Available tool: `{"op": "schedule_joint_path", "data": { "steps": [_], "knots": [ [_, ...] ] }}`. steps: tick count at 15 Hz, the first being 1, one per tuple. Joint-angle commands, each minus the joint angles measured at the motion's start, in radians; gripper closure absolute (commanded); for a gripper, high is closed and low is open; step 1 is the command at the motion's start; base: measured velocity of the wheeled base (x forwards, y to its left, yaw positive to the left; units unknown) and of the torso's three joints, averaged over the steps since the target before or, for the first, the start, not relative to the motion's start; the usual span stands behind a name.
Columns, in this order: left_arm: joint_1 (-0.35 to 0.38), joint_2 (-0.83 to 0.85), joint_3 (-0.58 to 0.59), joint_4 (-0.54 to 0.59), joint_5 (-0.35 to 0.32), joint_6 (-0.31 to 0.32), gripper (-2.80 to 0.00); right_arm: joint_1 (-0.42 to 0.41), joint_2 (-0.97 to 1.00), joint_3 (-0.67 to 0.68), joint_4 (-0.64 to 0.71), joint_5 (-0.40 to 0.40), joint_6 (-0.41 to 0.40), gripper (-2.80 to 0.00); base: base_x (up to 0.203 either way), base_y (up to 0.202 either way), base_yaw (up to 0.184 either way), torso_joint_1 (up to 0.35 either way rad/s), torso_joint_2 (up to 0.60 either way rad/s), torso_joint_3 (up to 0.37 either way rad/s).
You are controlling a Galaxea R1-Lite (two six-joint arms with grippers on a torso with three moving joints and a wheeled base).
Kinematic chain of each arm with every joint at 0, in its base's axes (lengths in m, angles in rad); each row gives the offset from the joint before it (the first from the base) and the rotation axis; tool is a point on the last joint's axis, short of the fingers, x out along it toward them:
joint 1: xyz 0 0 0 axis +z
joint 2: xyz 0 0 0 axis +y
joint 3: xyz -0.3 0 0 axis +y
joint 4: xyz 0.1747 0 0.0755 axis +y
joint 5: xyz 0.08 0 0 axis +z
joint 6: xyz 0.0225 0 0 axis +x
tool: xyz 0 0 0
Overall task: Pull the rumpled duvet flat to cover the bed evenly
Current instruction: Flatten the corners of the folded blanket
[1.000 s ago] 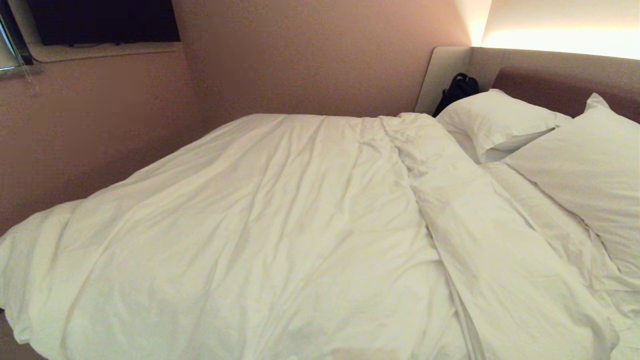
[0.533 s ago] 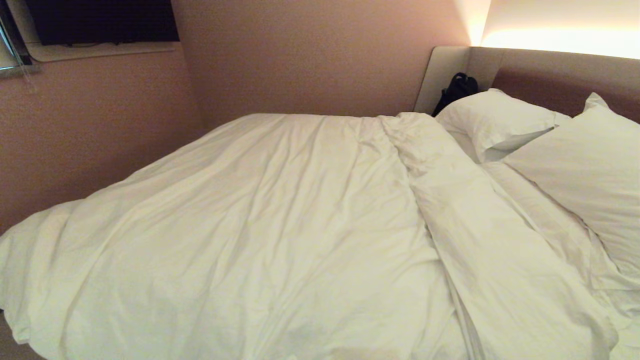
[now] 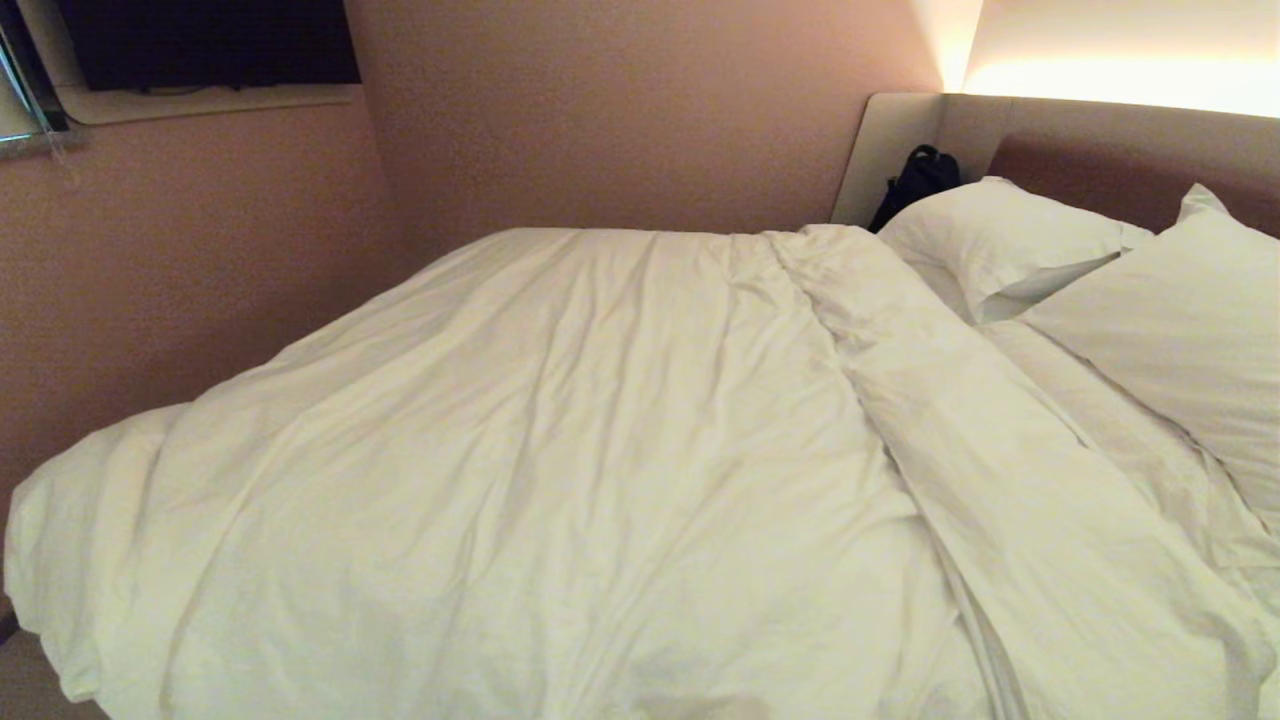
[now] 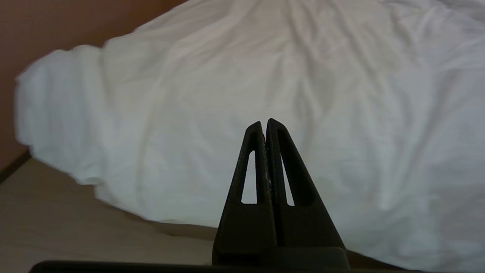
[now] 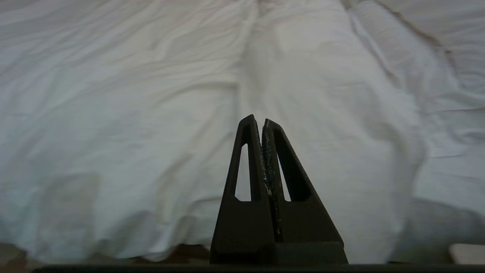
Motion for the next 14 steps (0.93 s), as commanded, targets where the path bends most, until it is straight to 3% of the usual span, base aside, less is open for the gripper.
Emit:
{"op": "schedule_joint_path", "data": {
  "steps": [1, 14],
  "knots": [
    [0.000, -0.001, 0.000, -0.001, 0.000, 0.000, 0.00, -0.001, 0.000, 0.000, 0.000, -0.001, -0.001, 0.00, 0.000, 0.191, -0.003, 0.000, 0.01, 0.005],
    [0.000, -0.001, 0.000, -0.001, 0.000, 0.000, 0.00, -0.001, 0.000, 0.000, 0.000, -0.001, -0.001, 0.00, 0.000, 0.196, 0.000, 0.001, 0.01, 0.003]
  ]
}}
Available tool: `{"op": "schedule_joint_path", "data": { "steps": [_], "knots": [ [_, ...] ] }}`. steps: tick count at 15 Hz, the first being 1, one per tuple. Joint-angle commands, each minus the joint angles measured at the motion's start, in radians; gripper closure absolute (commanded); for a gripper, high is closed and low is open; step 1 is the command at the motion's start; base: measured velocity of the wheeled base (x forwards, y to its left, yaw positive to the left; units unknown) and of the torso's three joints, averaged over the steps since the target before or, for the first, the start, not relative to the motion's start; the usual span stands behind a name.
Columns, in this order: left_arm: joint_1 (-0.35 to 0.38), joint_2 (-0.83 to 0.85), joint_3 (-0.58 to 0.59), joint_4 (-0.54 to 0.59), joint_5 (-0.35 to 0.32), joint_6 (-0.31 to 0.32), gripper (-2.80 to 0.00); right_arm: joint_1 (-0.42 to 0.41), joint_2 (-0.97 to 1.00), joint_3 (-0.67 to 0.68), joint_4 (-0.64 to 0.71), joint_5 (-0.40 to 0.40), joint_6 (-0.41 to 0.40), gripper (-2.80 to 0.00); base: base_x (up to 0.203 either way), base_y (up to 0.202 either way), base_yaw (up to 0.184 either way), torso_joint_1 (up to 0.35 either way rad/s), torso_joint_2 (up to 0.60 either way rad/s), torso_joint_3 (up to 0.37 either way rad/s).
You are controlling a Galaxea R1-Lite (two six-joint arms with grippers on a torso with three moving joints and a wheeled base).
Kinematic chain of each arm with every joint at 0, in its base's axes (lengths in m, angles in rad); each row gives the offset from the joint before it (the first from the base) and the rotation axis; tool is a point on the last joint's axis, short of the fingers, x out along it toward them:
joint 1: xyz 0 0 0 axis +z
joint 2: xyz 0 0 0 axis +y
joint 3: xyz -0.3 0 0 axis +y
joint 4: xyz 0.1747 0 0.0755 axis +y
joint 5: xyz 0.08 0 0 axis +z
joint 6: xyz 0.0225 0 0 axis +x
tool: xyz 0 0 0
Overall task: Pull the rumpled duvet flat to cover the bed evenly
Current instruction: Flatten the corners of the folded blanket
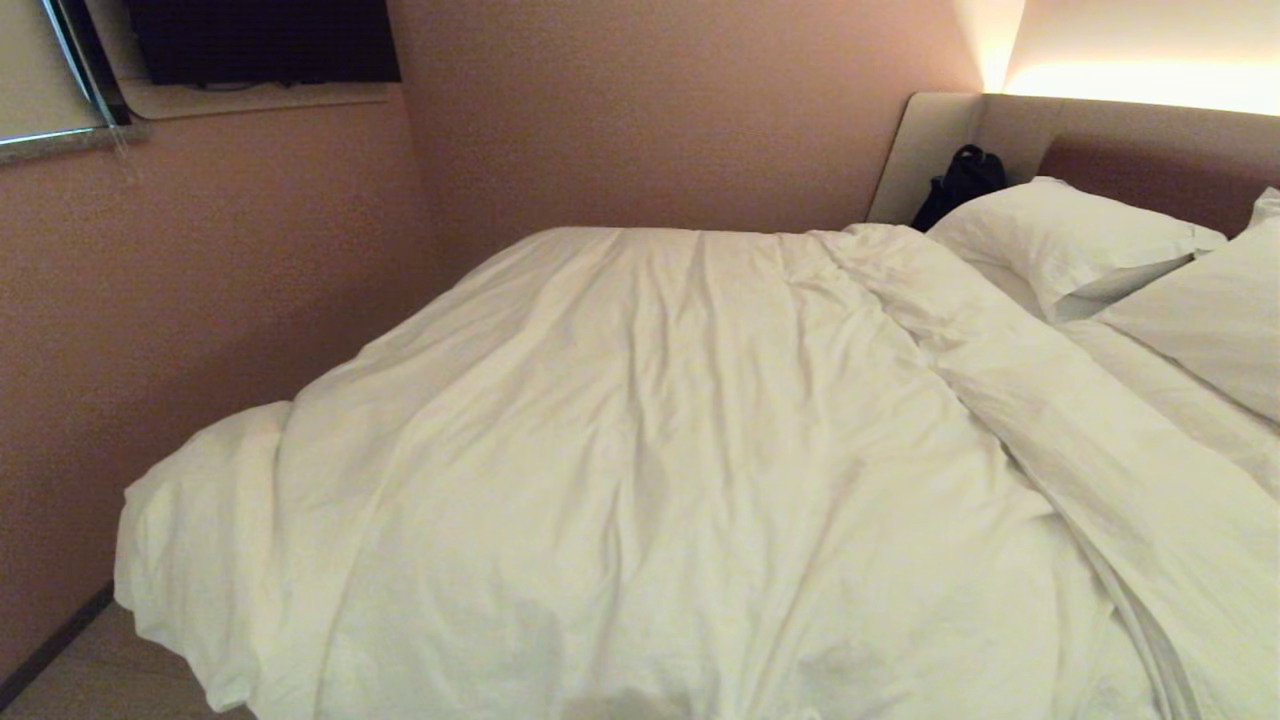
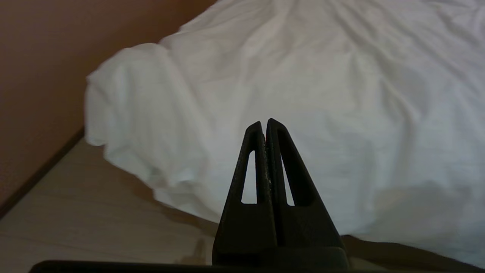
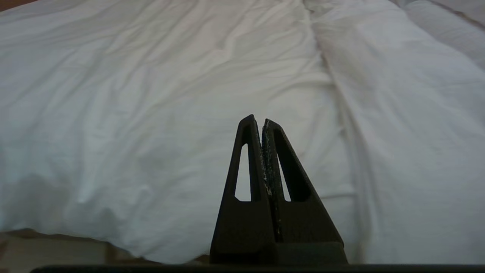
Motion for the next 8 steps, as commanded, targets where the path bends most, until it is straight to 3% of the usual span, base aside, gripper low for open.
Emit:
{"op": "schedule_joint_path", "data": {
  "steps": [1, 8],
  "knots": [
    [0.000, 0.000, 0.000, -0.001, 0.000, -0.002, 0.00, 0.000, 0.000, 0.000, 0.000, 0.000, 0.000, 0.00, 0.000, 0.196, 0.001, 0.002, 0.00, -0.002],
    [0.000, 0.000, 0.000, -0.001, 0.000, -0.002, 0.00, 0.000, 0.000, 0.000, 0.000, 0.000, 0.000, 0.00, 0.000, 0.193, 0.000, 0.001, 0.00, 0.004]
  ]
}}
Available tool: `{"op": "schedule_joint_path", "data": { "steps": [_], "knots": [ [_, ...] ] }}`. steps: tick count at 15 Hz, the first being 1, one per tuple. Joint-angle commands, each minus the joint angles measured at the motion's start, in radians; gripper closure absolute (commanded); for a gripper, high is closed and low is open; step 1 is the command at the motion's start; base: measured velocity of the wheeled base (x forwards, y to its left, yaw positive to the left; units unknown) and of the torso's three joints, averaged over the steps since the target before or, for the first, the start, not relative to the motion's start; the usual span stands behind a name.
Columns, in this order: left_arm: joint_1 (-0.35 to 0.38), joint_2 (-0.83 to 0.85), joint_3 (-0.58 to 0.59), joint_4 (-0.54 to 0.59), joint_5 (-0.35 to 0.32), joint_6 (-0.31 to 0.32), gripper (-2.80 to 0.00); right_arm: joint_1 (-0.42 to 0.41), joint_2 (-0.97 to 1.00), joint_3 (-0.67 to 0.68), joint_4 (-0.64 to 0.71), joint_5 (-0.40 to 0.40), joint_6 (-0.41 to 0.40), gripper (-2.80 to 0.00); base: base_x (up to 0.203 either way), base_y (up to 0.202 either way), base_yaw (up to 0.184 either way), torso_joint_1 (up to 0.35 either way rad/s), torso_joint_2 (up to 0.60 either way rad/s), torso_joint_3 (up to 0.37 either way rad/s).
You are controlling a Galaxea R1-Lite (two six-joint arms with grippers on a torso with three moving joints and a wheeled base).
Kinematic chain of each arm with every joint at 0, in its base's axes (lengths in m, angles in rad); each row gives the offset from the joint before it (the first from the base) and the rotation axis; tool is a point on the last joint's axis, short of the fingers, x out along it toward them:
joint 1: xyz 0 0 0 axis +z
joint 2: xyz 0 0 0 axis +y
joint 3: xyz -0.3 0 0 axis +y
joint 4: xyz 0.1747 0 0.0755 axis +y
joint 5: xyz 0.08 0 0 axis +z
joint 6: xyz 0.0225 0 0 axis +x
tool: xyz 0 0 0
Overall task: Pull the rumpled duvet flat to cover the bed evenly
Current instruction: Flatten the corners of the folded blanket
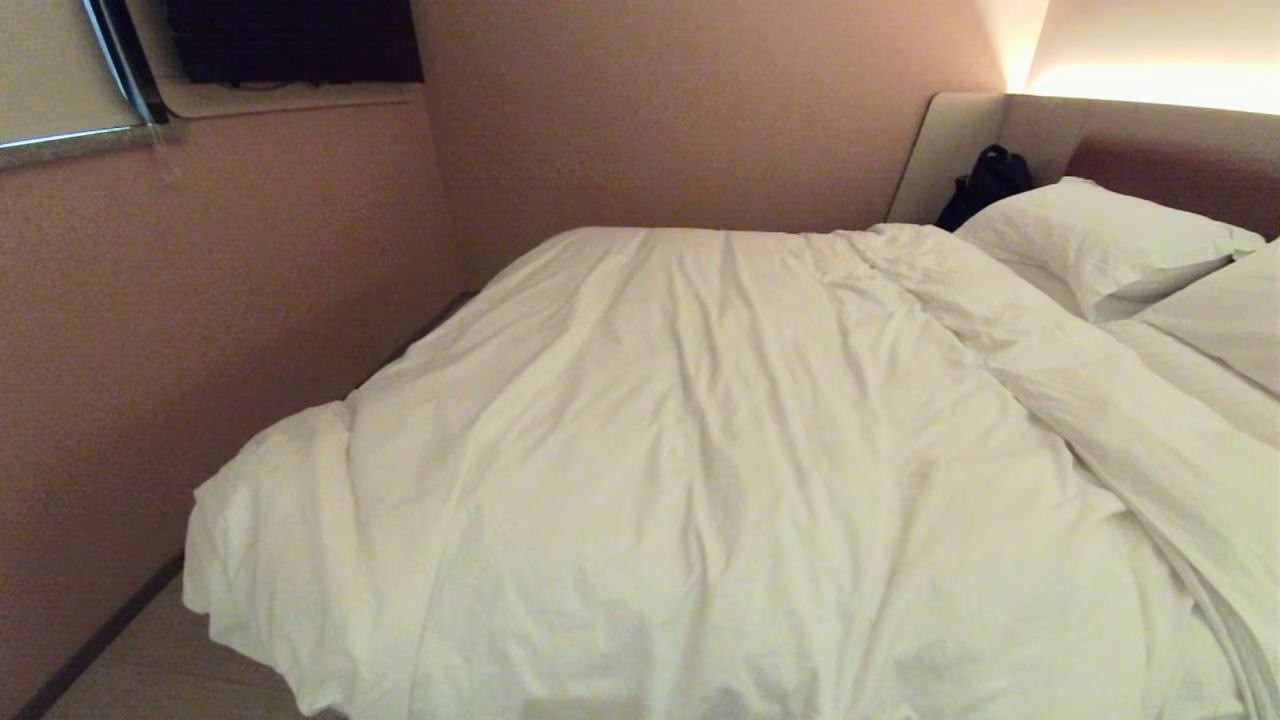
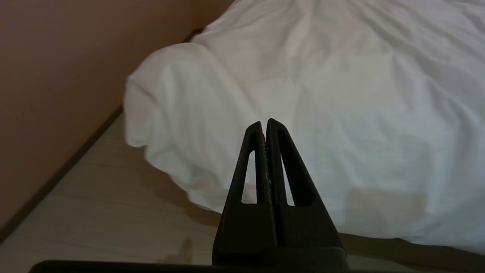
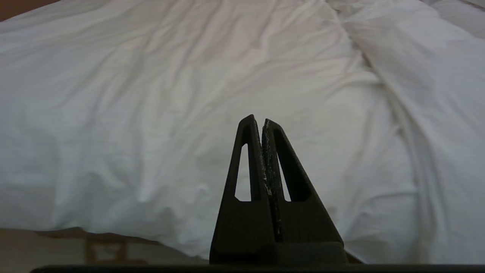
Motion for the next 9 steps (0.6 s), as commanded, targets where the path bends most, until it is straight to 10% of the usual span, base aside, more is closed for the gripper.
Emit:
{"op": "schedule_joint_path", "data": {
  "steps": [1, 9],
  "knots": [
    [0.000, 0.000, 0.000, 0.000, 0.000, 0.000, 0.00, 0.000, 0.000, 0.000, 0.000, 0.000, -0.001, 0.00, 0.000, 0.194, 0.000, 0.001, 0.01, 0.003],
    [0.000, 0.000, 0.000, 0.000, 0.002, -0.003, 0.00, 0.000, 0.000, 0.000, 0.000, 0.000, -0.001, 0.00, 0.000, 0.193, 0.000, 0.003, 0.00, 0.000]
  ]
}}
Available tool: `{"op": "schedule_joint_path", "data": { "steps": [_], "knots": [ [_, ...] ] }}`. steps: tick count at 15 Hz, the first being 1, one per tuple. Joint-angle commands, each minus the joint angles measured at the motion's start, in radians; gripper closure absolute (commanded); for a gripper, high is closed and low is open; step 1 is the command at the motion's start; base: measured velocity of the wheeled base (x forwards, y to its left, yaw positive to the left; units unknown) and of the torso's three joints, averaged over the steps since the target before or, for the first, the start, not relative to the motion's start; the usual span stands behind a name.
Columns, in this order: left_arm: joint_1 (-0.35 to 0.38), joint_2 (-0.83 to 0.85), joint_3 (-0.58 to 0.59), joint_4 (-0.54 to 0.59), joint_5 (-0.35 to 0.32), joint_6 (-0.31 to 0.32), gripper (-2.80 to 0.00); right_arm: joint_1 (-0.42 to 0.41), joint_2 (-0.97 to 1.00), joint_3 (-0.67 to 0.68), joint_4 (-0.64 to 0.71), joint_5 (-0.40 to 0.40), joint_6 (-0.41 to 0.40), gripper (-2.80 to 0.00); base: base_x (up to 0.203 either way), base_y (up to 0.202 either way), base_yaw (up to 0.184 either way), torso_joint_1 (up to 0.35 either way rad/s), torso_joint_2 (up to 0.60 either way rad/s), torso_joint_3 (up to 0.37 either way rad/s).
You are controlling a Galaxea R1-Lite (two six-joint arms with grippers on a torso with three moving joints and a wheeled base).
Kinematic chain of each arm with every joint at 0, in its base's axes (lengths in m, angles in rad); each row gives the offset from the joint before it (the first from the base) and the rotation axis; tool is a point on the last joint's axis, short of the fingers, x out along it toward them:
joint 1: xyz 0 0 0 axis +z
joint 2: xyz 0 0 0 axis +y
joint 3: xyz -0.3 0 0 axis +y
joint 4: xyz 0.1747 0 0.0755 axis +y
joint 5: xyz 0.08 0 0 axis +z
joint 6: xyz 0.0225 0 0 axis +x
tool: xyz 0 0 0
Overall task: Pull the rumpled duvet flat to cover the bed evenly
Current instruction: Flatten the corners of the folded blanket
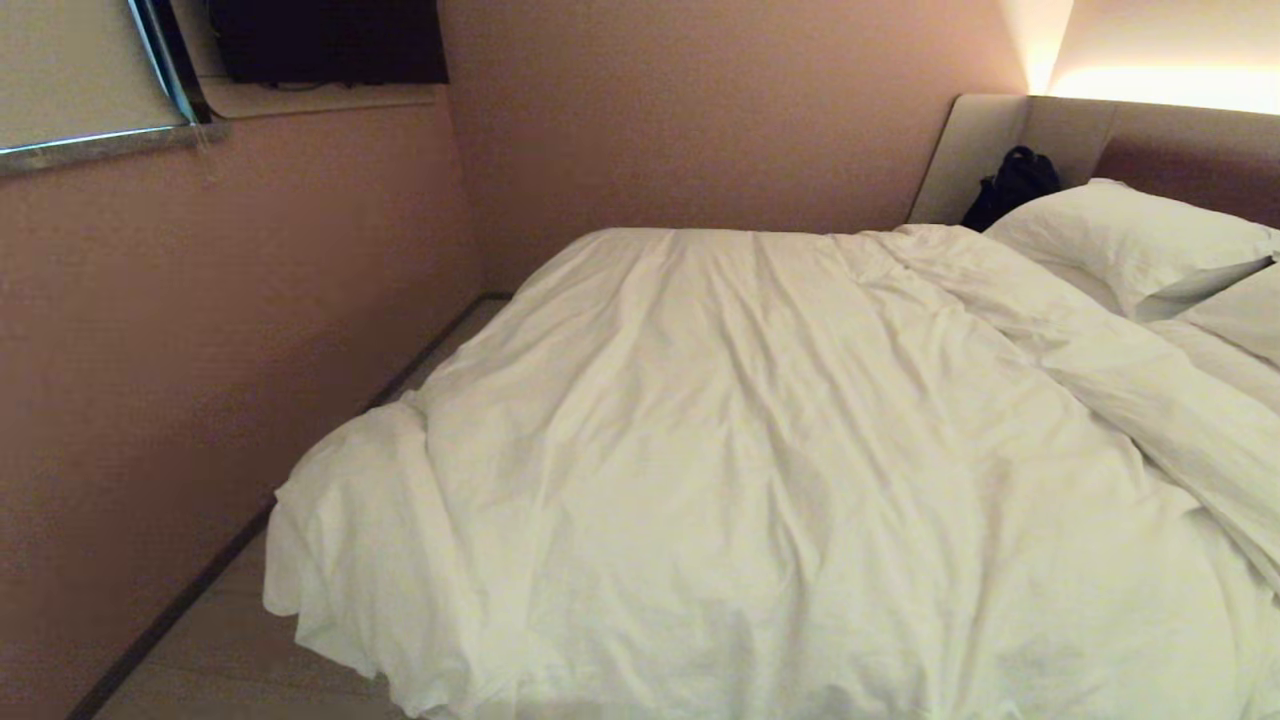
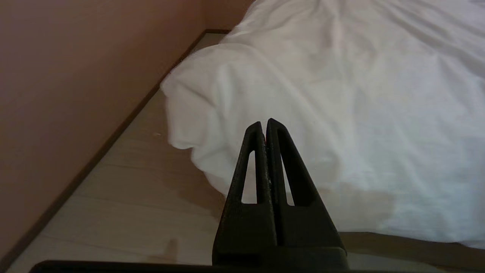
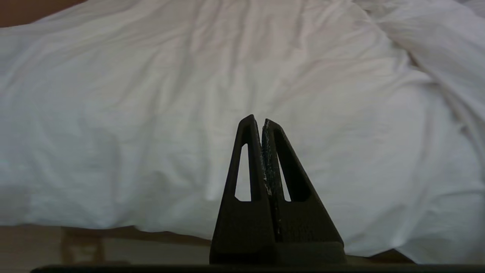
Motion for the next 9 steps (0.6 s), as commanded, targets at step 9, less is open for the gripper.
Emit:
{"op": "schedule_joint_path", "data": {
  "steps": [9],
  "knots": [
    [0.000, 0.000, 0.000, -0.001, 0.001, -0.002, 0.00, 0.000, 0.000, 0.000, 0.000, 0.000, 0.000, 0.00, 0.000, 0.127, -0.001, 0.001, 0.00, 0.002]
  ]
}}
